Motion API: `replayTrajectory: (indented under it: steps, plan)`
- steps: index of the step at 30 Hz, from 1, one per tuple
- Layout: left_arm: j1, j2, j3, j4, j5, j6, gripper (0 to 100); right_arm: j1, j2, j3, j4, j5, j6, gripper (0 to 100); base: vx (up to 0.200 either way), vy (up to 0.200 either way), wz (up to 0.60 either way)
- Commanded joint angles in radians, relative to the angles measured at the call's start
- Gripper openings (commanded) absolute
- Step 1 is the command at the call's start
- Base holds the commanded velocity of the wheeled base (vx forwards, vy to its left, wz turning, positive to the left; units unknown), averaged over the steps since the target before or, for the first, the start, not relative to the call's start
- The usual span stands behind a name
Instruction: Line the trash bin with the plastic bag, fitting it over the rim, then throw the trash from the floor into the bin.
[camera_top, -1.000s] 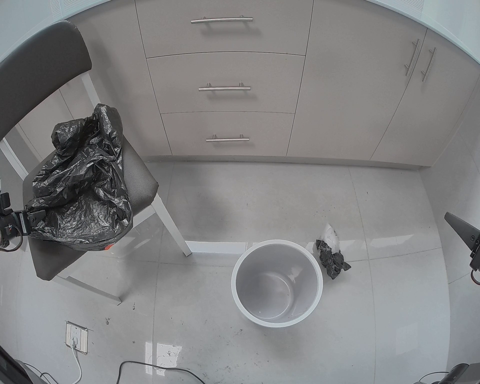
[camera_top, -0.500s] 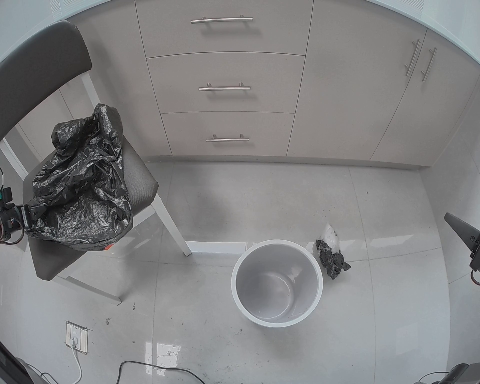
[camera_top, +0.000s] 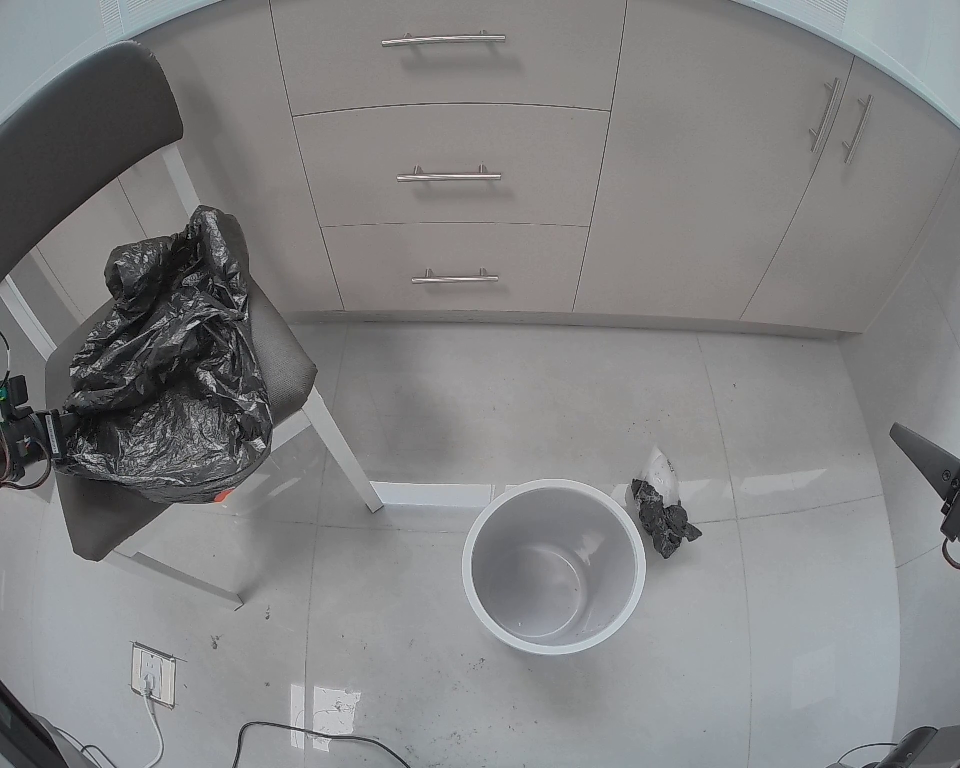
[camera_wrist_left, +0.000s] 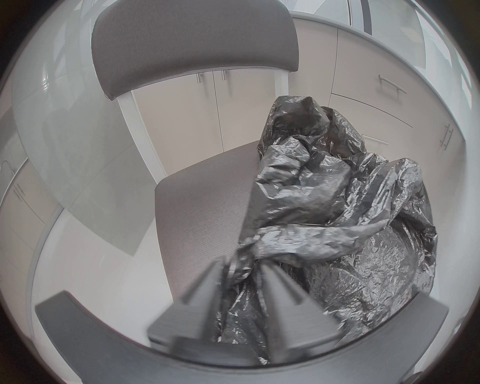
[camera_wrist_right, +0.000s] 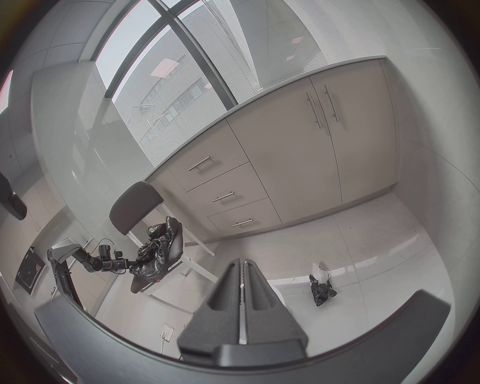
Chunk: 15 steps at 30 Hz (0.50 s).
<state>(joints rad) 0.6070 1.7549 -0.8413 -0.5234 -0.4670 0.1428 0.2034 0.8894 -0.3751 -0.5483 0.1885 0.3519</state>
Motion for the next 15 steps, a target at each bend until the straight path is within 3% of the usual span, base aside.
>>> replayTrajectory:
  steps: [1, 5, 6, 7, 9, 10, 14, 15]
  plan:
    - [-0.012, -0.023, 0.007, 0.002, -0.005, -0.023, 0, 0.001, -0.004, -0.005, -0.001, 0.000, 0.002, 0, 0.000, 0.000, 0.00]
    - [-0.035, -0.072, 0.010, 0.003, -0.051, -0.155, 0, 0.002, -0.017, -0.016, -0.001, 0.000, 0.032, 0, 0.000, 0.000, 0.00]
    - [-0.043, -0.117, 0.025, 0.011, -0.113, -0.221, 0, 0.002, -0.024, -0.027, 0.005, 0.000, 0.044, 0, 0.000, 0.000, 0.00]
    - [-0.044, -0.121, 0.028, 0.011, -0.117, -0.226, 0, 0.001, -0.024, -0.028, 0.005, 0.000, 0.044, 0, 0.000, 0.000, 0.00]
    - [-0.064, -0.203, 0.067, 0.016, -0.202, -0.307, 0, 0.002, -0.029, -0.041, 0.011, 0.000, 0.059, 0, 0.000, 0.000, 0.00]
    - [-0.064, -0.203, 0.067, 0.016, -0.202, -0.307, 0, 0.002, -0.029, -0.041, 0.011, 0.000, 0.059, 0, 0.000, 0.000, 0.00]
    - [-0.181, -0.361, 0.142, 0.013, -0.222, -0.500, 0, 0.002, -0.033, -0.045, 0.013, 0.000, 0.064, 0, 0.000, 0.000, 0.00]
    - [-0.190, -0.370, 0.146, 0.013, -0.222, -0.512, 0, 0.002, -0.033, -0.045, 0.013, 0.000, 0.064, 0, 0.000, 0.000, 0.00]
